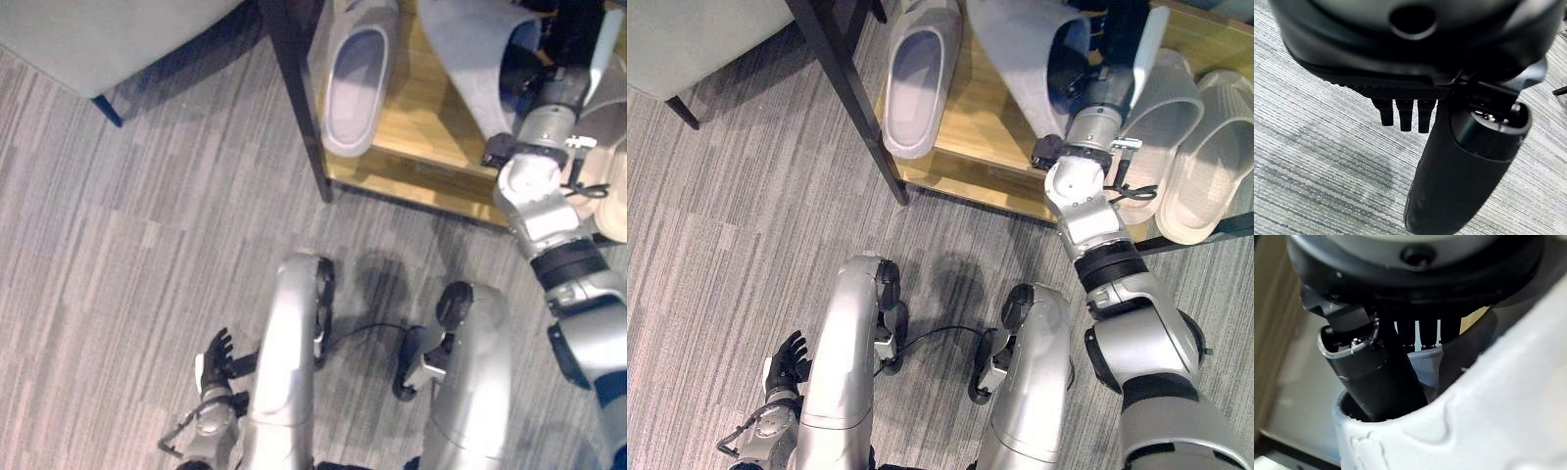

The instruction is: Arrange the slippers neatly on the shoe rack.

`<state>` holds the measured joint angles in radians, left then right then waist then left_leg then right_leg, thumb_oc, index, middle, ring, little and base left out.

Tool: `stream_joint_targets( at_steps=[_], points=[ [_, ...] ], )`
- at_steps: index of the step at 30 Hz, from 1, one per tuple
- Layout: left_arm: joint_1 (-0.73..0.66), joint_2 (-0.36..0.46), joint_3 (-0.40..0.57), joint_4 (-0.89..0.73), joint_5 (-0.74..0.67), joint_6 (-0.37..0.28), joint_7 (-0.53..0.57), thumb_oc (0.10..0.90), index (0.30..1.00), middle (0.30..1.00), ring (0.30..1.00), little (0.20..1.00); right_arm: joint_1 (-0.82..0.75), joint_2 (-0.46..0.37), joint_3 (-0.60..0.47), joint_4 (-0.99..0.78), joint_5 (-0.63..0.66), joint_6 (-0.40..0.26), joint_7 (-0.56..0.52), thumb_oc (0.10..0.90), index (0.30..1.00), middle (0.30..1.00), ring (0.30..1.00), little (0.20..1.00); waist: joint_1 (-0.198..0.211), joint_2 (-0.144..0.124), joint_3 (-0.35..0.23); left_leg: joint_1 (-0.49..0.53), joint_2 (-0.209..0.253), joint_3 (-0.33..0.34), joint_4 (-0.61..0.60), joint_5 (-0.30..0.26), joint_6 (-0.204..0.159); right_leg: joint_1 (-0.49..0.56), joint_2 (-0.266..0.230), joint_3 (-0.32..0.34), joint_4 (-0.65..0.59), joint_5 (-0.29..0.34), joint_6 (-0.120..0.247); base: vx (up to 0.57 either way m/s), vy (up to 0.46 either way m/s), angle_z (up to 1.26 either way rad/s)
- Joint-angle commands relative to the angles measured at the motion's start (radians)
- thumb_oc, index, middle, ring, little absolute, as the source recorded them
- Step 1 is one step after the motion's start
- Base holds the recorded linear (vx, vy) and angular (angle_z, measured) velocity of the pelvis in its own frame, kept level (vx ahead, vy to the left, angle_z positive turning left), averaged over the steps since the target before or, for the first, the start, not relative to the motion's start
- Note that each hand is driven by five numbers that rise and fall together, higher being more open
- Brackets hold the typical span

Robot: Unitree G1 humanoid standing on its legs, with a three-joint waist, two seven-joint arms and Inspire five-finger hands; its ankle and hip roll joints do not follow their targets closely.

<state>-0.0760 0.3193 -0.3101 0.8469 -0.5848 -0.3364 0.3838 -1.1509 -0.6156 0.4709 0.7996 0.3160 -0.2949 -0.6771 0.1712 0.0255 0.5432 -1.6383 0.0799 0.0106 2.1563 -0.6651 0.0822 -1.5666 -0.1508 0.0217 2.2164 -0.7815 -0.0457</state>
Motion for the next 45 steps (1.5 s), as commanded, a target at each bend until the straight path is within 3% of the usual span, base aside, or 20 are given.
stream_joint_targets(
  at_steps=[1,10,11,25,31,37,41,45],
  points=[
    [0.024,0.034,-0.018,0.024,-0.024,-0.061,0.020,0.800,0.900,0.900,0.900,0.900,-0.219,-0.032,0.007,-0.054,-0.026,-0.059,-0.005,0.400,0.300,0.300,0.300,0.300,0.049,-0.015,-0.023,0.068,-0.026,-0.132,0.060,-0.168,0.014,-0.001,-0.018,0.070,0.012,0.032,-0.042,-0.01,0.005,-0.08],
    [0.023,0.039,-0.032,0.026,-0.022,-0.063,0.026,0.800,0.900,0.900,0.900,0.900,-0.278,0.023,0.072,0.068,0.009,-0.049,0.001,0.400,0.300,0.300,0.300,0.300,0.050,-0.003,-0.023,0.068,-0.023,-0.133,0.066,-0.165,0.007,-0.003,-0.019,0.076,0.020,0.027,-0.047,-0.01,0.001,-0.01],
    [0.021,0.039,-0.039,0.035,-0.020,-0.060,0.027,0.800,0.900,0.900,0.900,0.900,-0.283,0.034,0.073,0.095,0.031,-0.045,0.005,0.800,0.900,0.900,0.900,0.900,0.049,0.003,-0.023,0.068,-0.023,-0.136,0.070,-0.164,0.008,-0.003,-0.020,0.077,0.023,0.027,-0.047,0.00,0.000,0.00],
    [0.002,0.036,-0.058,0.067,0.016,-0.057,0.023,0.800,0.900,0.900,0.900,0.900,-0.312,0.046,0.127,0.185,-0.003,-0.001,0.048,0.800,0.900,0.900,0.900,0.900,0.040,0.007,-0.023,0.068,-0.027,-0.136,0.080,-0.158,-0.001,-0.001,-0.018,0.092,0.044,0.028,-0.043,0.00,0.000,0.00],
    [0.002,0.030,-0.057,0.092,0.024,-0.051,0.014,0.800,0.900,0.900,0.900,0.900,-0.304,0.007,0.138,0.094,0.004,-0.012,0.075,0.800,0.900,0.900,0.900,0.900,0.027,-0.005,-0.023,0.068,-0.026,-0.136,0.081,-0.156,-0.003,0.002,-0.016,0.099,0.049,0.030,-0.043,0.00,0.000,0.00],
    [0.011,0.022,-0.054,0.106,0.037,-0.044,-0.005,0.800,0.900,0.900,0.900,0.900,-0.299,-0.088,0.165,-0.010,-0.077,-0.005,0.091,0.800,0.900,0.900,0.900,0.900,0.017,-0.017,-0.023,0.068,-0.025,-0.140,0.090,-0.159,-0.005,0.001,-0.016,0.103,0.054,0.027,-0.046,0.00,0.000,0.00],
    [0.009,0.008,-0.052,0.140,0.013,-0.019,-0.061,0.800,0.900,0.900,0.900,0.900,-0.331,-0.141,0.225,-0.041,-0.084,0.039,0.181,0.800,0.900,0.900,0.900,0.900,0.005,-0.034,-0.023,0.068,-0.021,-0.145,0.092,-0.158,-0.009,-0.002,-0.013,0.107,0.057,0.026,-0.048,0.00,0.001,-0.01],
    [-0.003,-0.004,-0.060,0.184,0.001,0.017,-0.120,0.800,0.900,0.900,0.900,0.900,-0.387,-0.133,0.283,0.039,-0.067,0.080,0.257,0.800,0.900,0.900,0.900,0.900,-0.005,-0.039,-0.023,0.068,-0.016,-0.145,0.092,-0.161,-0.011,-0.003,-0.012,0.106,0.054,0.024,-0.049,0.00,0.014,-0.03]
  ],
)
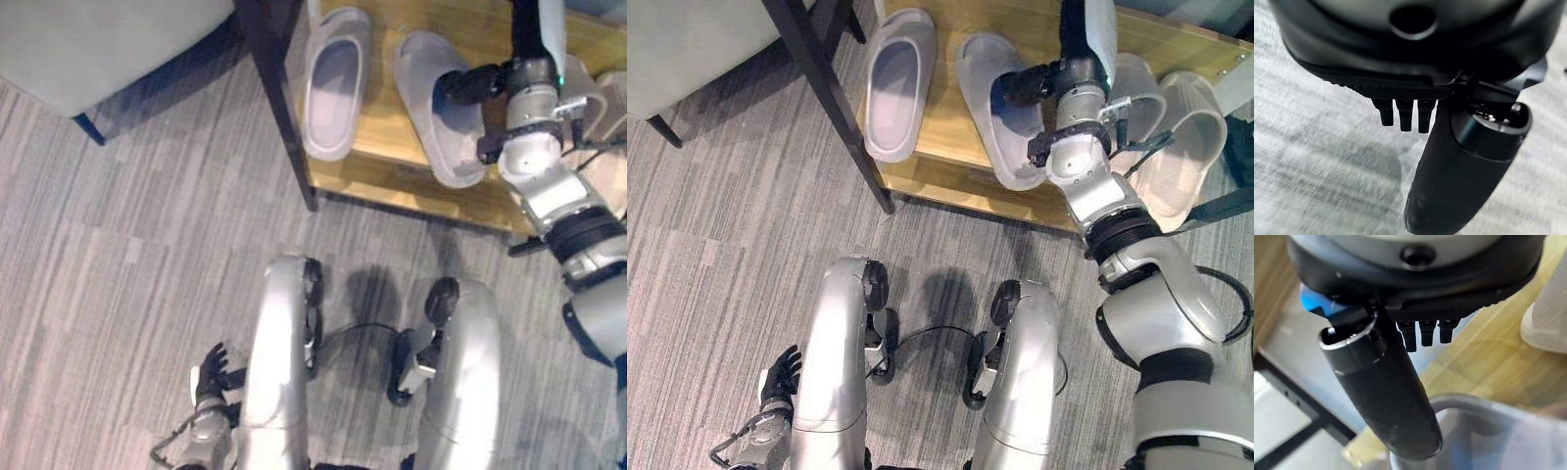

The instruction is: Arrange the slippers neatly on the shoe rack.

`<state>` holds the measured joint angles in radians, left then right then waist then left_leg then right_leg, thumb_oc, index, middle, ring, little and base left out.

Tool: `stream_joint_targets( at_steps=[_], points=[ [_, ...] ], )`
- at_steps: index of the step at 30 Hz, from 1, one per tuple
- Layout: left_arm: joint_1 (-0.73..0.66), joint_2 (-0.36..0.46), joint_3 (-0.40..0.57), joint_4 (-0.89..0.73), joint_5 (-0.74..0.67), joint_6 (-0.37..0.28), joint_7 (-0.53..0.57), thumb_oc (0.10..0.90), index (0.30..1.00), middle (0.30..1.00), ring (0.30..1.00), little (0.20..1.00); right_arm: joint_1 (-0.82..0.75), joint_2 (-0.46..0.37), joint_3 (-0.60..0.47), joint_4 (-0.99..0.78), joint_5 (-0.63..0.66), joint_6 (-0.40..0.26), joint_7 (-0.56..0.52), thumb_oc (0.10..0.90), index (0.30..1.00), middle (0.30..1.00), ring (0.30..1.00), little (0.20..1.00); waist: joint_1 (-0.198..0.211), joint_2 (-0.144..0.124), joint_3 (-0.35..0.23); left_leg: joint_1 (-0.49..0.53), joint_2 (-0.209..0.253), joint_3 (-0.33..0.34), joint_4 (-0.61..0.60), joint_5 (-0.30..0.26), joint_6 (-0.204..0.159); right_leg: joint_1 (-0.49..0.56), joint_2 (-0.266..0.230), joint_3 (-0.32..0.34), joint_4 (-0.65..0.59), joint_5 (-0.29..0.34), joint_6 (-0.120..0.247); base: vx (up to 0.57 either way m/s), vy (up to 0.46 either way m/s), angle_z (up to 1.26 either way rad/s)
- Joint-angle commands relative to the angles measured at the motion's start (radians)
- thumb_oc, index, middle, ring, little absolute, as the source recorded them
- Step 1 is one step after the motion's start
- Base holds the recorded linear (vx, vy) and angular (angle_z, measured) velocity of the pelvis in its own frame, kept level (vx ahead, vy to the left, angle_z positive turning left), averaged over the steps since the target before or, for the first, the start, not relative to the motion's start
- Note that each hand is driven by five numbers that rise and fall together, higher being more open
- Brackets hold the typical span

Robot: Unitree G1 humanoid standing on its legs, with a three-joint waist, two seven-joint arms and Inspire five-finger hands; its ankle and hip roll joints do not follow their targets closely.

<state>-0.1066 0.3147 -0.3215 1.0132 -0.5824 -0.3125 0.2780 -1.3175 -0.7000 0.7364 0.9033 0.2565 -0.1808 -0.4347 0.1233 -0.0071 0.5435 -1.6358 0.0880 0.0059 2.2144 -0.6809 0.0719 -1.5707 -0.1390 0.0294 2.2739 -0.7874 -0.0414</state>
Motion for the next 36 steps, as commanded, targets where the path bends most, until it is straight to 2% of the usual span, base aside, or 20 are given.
stream_joint_targets(
  at_steps=[1,6,7,8,11,15,18,20,21,23,26,30,34,36],
  points=[
    [0.022,-0.002,-0.052,0.025,0.000,-0.004,-0.018,0.800,0.900,0.900,0.900,0.900,-0.226,-0.044,0.021,-0.062,-0.002,-0.031,0.020,0.800,0.900,0.900,0.900,0.900,0.041,-0.007,-0.023,0.066,-0.023,-0.141,0.033,-0.144,0.000,0.001,-0.024,0.097,-0.004,0.030,-0.053,-0.01,0.021,-0.03],
    [0.016,-0.014,-0.048,0.049,0.007,0.005,-0.027,0.800,0.900,0.900,0.900,0.900,-0.208,-0.060,0.021,-0.113,-0.011,-0.045,0.021,0.800,0.900,0.900,0.900,0.900,0.033,-0.009,-0.023,0.066,-0.021,-0.140,0.028,-0.141,0.001,0.001,-0.025,0.096,-0.011,0.030,-0.053,0.00,0.001,-0.01],
    [0.019,-0.016,-0.048,0.039,-0.007,0.009,-0.033,0.800,0.900,0.900,0.900,0.900,-0.156,-0.079,-0.041,-0.240,0.015,-0.095,-0.009,0.800,0.900,0.900,0.900,0.900,0.031,-0.008,-0.023,0.066,-0.021,-0.135,0.024,-0.138,0.001,0.001,-0.024,0.096,-0.010,0.030,-0.052,0.00,0.000,0.00],
    [0.022,-0.020,-0.040,0.037,-0.015,0.016,-0.049,0.800,0.900,0.900,0.900,0.900,-0.136,-0.089,-0.068,-0.289,0.018,-0.114,-0.019,0.800,0.900,0.900,0.900,0.900,0.029,-0.008,-0.023,0.066,-0.021,-0.135,0.023,-0.138,0.001,0.001,-0.022,0.096,-0.012,0.031,-0.052,0.00,-0.006,-0.03],
    [0.042,-0.008,-0.033,0.026,-0.014,0.016,-0.079,0.800,0.900,0.900,0.900,0.900,-0.102,-0.127,-0.120,-0.355,0.003,-0.120,-0.016,0.800,0.900,0.900,0.900,0.900,0.029,-0.007,-0.023,0.066,-0.023,-0.134,0.025,-0.138,0.001,0.001,-0.019,0.097,-0.012,0.031,-0.051,-0.01,-0.006,-0.02],
    [0.052,-0.011,-0.018,0.020,-0.036,0.016,-0.107,0.800,0.900,0.900,0.900,0.900,-0.086,-0.162,-0.127,-0.421,0.006,-0.130,0.010,0.800,0.900,0.900,0.900,0.900,0.028,-0.007,-0.023,0.066,-0.023,-0.134,0.023,-0.137,0.000,0.001,-0.017,0.099,-0.014,0.034,-0.050,0.00,0.000,0.00],
    [0.083,-0.006,-0.002,0.009,-0.028,0.021,-0.129,0.800,0.900,0.900,0.900,0.900,0.031,-0.211,-0.195,-0.559,0.017,-0.159,0.027,0.800,0.900,0.900,0.900,0.900,0.025,-0.010,-0.023,0.066,-0.028,-0.127,0.015,-0.133,0.000,0.001,-0.017,0.102,-0.021,0.037,-0.051,0.00,0.000,0.00],
    [0.083,-0.004,-0.003,0.009,-0.028,0.021,-0.129,0.800,0.900,0.900,0.900,0.900,0.038,-0.212,-0.201,-0.565,0.015,-0.157,0.027,0.800,0.900,0.900,0.900,0.900,0.027,-0.011,-0.023,0.066,-0.028,-0.127,0.015,-0.132,0.000,0.001,-0.017,0.102,-0.021,0.038,-0.051,0.00,0.000,0.00],
    [0.073,-0.015,0.012,0.030,-0.021,0.022,-0.122,0.800,0.900,0.900,0.900,0.900,0.116,-0.230,-0.265,-0.656,-0.039,-0.155,0.016,0.800,0.900,0.900,0.900,0.900,0.017,-0.014,-0.023,0.066,-0.030,-0.124,0.009,-0.129,0.000,0.001,-0.016,0.101,-0.026,0.039,-0.049,0.00,0.000,0.00],
    [0.067,-0.025,0.021,0.039,-0.017,0.023,-0.123,0.800,0.900,0.900,0.900,0.900,0.185,-0.244,-0.330,-0.699,-0.087,-0.151,0.002,0.800,0.900,0.900,0.900,0.900,0.009,-0.015,-0.023,0.066,-0.034,-0.124,0.008,-0.129,0.001,0.001,-0.013,0.101,-0.026,0.038,-0.050,0.00,0.000,0.00],
    [0.066,-0.029,0.013,0.031,-0.018,0.022,-0.131,0.800,0.900,0.900,0.900,0.900,0.246,-0.216,-0.387,-0.676,-0.130,-0.122,-0.021,0.800,0.900,0.900,0.900,0.900,0.009,-0.016,-0.023,0.066,-0.035,-0.123,0.007,-0.129,0.001,0.001,-0.012,0.101,-0.025,0.038,-0.051,0.00,0.000,0.00],
    [0.058,-0.025,0.004,0.030,-0.023,0.017,-0.118,0.800,0.900,0.900,0.900,0.900,0.205,-0.181,-0.365,-0.584,-0.159,-0.101,-0.072,0.800,0.900,0.900,0.900,0.900,0.013,-0.009,-0.023,0.066,-0.035,-0.121,0.001,-0.125,0.004,0.001,-0.011,0.098,-0.031,0.038,-0.055,0.00,0.000,0.00],
    [0.058,-0.020,0.009,0.034,-0.027,0.014,-0.107,0.800,0.900,0.900,0.900,0.900,0.198,-0.151,-0.372,-0.596,-0.122,-0.128,-0.075,0.800,0.900,0.900,0.900,0.900,0.011,-0.007,-0.023,0.066,-0.035,-0.118,-0.007,-0.120,0.006,0.001,-0.008,0.097,-0.035,0.039,-0.057,0.00,0.000,0.00],
    [0.066,-0.021,0.013,0.034,-0.019,0.012,-0.099,0.800,0.900,0.900,0.900,0.900,0.236,-0.140,-0.411,-0.684,-0.098,-0.178,-0.076,0.800,0.900,0.900,0.900,0.900,0.005,-0.005,-0.023,0.066,-0.034,-0.114,-0.010,-0.117,0.007,0.001,-0.006,0.098,-0.040,0.040,-0.056,0.00,0.000,0.00]
  ],
)
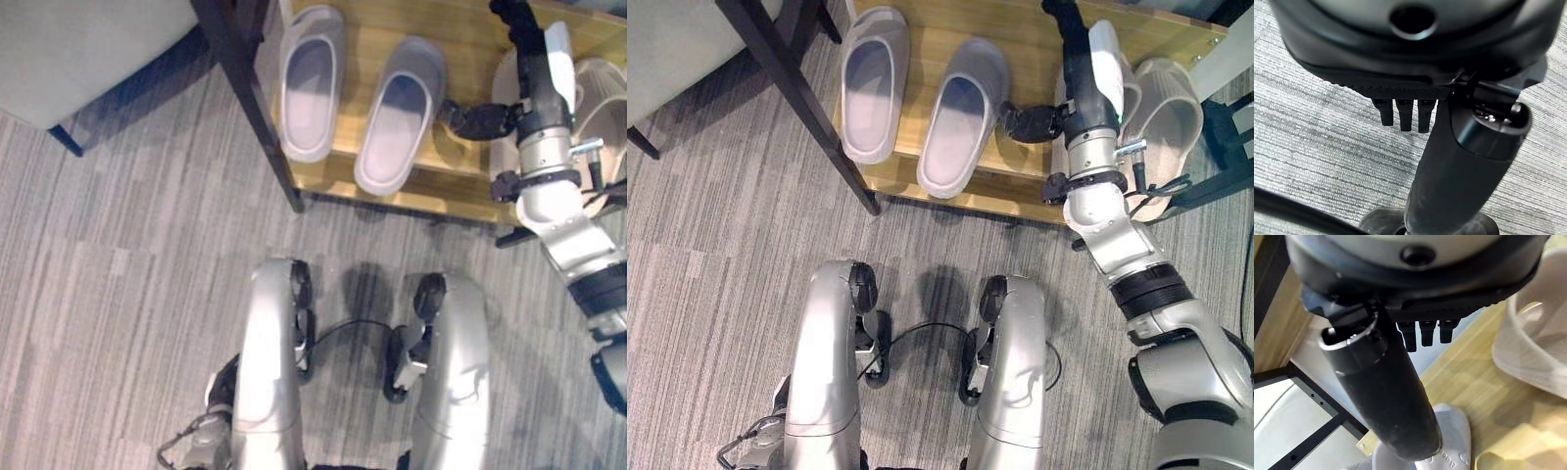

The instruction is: Arrange the slippers neatly on the shoe rack.

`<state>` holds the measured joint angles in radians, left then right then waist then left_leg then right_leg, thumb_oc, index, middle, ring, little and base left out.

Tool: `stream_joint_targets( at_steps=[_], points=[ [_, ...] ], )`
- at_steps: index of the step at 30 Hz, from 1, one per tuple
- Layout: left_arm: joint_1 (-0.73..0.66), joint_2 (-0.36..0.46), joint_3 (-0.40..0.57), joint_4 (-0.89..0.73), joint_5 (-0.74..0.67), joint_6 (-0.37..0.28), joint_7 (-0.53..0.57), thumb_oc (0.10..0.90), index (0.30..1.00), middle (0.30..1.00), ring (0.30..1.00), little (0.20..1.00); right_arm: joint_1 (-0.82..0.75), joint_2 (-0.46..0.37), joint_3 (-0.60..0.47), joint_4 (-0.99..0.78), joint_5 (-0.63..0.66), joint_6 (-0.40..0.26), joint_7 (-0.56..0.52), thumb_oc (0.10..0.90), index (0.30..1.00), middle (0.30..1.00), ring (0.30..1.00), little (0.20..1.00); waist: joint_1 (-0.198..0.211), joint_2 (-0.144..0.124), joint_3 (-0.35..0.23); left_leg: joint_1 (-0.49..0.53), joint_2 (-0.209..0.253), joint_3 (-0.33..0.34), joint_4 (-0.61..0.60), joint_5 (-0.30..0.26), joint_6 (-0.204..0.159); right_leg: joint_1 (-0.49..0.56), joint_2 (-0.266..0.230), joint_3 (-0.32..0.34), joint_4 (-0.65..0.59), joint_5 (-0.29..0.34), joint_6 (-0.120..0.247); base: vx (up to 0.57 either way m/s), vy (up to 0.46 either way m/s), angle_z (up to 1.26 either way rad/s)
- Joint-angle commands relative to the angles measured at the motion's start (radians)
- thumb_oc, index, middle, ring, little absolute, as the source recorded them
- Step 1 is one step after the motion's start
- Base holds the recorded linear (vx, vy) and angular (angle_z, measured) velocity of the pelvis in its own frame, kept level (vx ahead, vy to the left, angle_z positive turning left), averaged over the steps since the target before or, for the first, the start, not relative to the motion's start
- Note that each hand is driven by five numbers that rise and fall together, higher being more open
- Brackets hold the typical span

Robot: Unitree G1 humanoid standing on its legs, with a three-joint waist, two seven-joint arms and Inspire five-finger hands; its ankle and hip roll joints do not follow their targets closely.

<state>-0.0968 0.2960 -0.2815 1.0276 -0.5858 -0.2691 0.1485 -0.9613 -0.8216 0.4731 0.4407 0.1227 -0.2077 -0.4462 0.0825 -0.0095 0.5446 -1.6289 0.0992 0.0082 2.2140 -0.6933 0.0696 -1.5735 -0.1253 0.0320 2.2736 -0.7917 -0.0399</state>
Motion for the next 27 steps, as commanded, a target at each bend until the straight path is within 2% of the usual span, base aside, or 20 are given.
stream_joint_targets(
  at_steps=[1,7,14,19,27],
  points=[
    [0.062,-0.001,-0.024,0.017,-0.005,-0.033,0.033,0.800,0.900,0.900,0.900,0.900,-0.079,-0.019,-0.176,-0.290,0.044,-0.172,-0.055,0.800,0.900,0.900,0.900,0.900,0.043,-0.006,-0.025,0.059,-0.048,-0.116,-0.010,-0.105,0.009,0.004,-0.017,0.096,-0.040,0.045,-0.057,0.00,0.000,0.00],
    [0.068,0.007,-0.027,0.003,0.026,-0.037,0.043,0.800,0.900,0.900,0.900,0.900,0.011,-0.018,-0.210,-0.433,0.043,-0.188,-0.014,0.800,0.900,0.900,0.900,0.900,0.040,-0.013,-0.025,0.059,-0.050,-0.111,-0.026,-0.096,0.009,0.004,-0.018,0.095,-0.056,0.054,-0.058,-0.01,0.001,0.00],
    [0.078,0.010,-0.027,-0.014,0.013,-0.042,0.042,0.800,0.900,0.900,0.900,0.900,0.100,0.008,-0.199,-0.424,0.021,-0.162,0.001,0.800,0.900,0.900,0.900,0.900,0.038,-0.012,-0.025,0.059,-0.057,-0.117,-0.043,-0.094,0.012,0.003,-0.017,0.089,-0.079,0.059,-0.057,-0.01,0.000,0.00],
    [0.087,-0.008,0.002,0.007,-0.010,-0.027,0.015,0.800,0.900,0.900,0.900,0.900,0.201,0.068,-0.227,-0.467,0.044,-0.170,0.039,0.800,0.900,0.900,0.900,0.900,0.038,-0.008,-0.025,0.059,-0.059,-0.113,-0.049,-0.097,0.015,0.003,-0.014,0.086,-0.088,0.060,-0.056,0.01,0.021,-0.02],
    [0.061,-0.016,0.009,0.044,0.004,-0.032,0.012,0.800,0.900,0.900,0.900,0.900,0.274,0.120,-0.237,-0.478,0.042,-0.161,0.069,0.800,0.900,0.900,0.900,0.900,0.040,-0.025,-0.025,0.059,-0.062,-0.113,-0.053,-0.095,0.012,0.003,-0.015,0.092,-0.087,0.063,-0.055,0.00,0.002,-0.01]
  ],
)
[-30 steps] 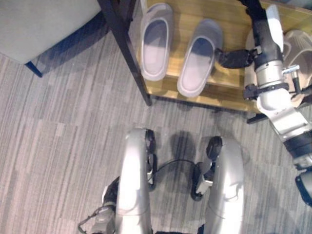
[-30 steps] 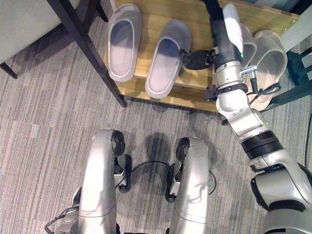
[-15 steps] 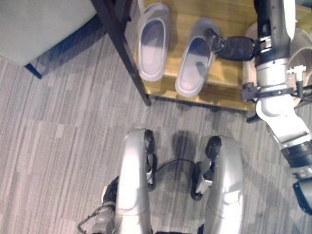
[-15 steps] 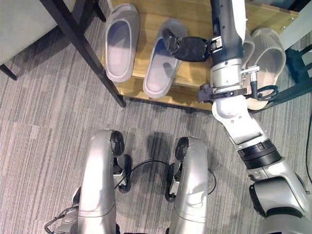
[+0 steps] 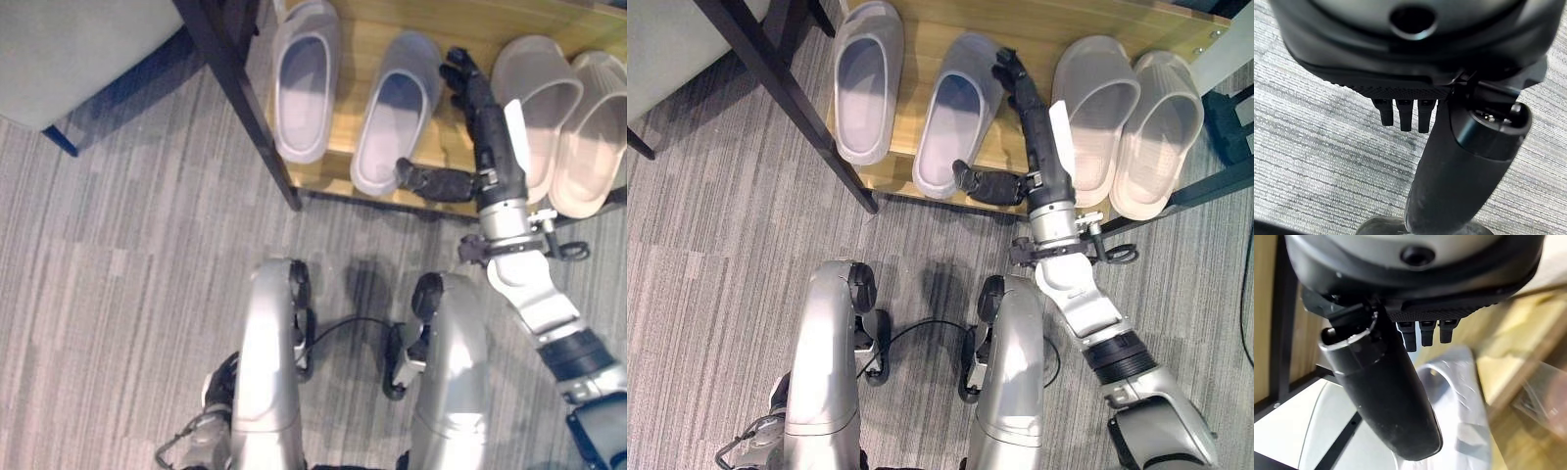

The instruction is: Arrange the slippers neatly on the shoe rack.

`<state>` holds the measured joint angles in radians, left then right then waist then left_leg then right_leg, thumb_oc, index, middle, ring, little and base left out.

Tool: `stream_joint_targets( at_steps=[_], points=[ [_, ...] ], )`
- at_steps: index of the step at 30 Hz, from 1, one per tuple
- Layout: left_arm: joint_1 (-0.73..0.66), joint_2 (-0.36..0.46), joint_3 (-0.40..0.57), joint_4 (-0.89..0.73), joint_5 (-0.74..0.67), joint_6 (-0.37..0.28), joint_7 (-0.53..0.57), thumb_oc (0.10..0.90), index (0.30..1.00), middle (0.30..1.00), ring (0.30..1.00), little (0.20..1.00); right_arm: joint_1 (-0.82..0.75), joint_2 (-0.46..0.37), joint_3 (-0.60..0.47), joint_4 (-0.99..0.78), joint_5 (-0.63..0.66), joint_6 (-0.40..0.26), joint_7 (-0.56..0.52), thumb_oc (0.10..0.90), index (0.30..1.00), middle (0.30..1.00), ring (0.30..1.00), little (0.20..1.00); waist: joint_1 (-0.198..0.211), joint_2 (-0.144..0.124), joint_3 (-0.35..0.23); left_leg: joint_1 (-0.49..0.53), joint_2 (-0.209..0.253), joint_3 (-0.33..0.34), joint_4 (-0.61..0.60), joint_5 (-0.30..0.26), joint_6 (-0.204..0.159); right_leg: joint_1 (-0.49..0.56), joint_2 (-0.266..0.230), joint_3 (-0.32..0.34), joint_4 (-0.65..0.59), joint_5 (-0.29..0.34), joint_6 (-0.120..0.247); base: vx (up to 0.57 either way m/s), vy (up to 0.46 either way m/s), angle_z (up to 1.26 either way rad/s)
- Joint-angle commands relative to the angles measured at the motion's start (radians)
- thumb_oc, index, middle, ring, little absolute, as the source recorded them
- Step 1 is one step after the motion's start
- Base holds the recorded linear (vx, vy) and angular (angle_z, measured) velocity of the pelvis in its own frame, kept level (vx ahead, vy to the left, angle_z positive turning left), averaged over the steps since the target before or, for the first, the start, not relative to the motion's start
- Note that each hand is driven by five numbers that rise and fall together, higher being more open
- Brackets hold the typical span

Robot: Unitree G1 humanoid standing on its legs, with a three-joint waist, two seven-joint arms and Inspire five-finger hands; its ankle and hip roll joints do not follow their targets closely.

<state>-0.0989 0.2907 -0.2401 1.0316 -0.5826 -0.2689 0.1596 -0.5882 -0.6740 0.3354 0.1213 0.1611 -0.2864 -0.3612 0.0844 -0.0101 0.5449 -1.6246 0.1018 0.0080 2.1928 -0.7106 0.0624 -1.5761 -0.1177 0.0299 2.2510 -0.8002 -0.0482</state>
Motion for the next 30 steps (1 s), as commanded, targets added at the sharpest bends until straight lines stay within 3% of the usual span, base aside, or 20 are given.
stream_joint_targets(
  at_steps=[1,9,19,30],
  points=[
    [0.063,-0.011,-0.032,0.040,0.000,-0.033,0.001,0.800,0.900,0.900,0.900,0.900,-0.099,-0.028,-0.099,-0.158,0.004,-0.082,-0.016,0.800,0.900,0.900,0.900,0.900,0.038,-0.025,-0.025,0.055,-0.065,-0.113,-0.032,-0.078,0.019,0.006,-0.022,0.094,-0.064,0.072,-0.047,0.00,0.000,0.00],
    [0.068,0.000,-0.033,0.041,0.010,-0.036,0.006,0.800,0.900,0.900,0.900,0.900,-0.106,0.002,-0.066,-0.075,0.016,-0.072,-0.007,0.800,0.900,0.900,0.900,0.900,0.037,-0.020,-0.025,0.055,-0.062,-0.114,-0.026,-0.079,0.018,0.006,-0.024,0.088,-0.063,0.069,-0.050,0.00,0.000,0.00],
    [0.060,0.018,-0.049,0.049,0.012,-0.050,0.033,0.800,0.900,0.900,0.900,0.900,-0.274,0.064,0.022,0.115,0.116,-0.077,-0.015,0.800,0.900,0.900,0.900,0.900,0.054,-0.006,-0.025,0.055,-0.062,-0.112,-0.024,-0.079,0.017,0.006,-0.024,0.090,-0.057,0.067,-0.053,0.00,0.000,0.00],
    [0.055,0.034,-0.063,0.054,0.021,-0.060,0.047,0.800,0.900,0.900,0.900,0.900,-0.433,0.081,0.085,0.214,0.119,-0.071,-0.038,0.800,0.900,0.900,0.900,0.900,0.072,0.004,-0.025,0.055,-0.066,-0.117,-0.018,-0.076,0.012,0.006,-0.026,0.087,-0.048,0.069,-0.055,0.00,0.000,0.00]
  ],
)
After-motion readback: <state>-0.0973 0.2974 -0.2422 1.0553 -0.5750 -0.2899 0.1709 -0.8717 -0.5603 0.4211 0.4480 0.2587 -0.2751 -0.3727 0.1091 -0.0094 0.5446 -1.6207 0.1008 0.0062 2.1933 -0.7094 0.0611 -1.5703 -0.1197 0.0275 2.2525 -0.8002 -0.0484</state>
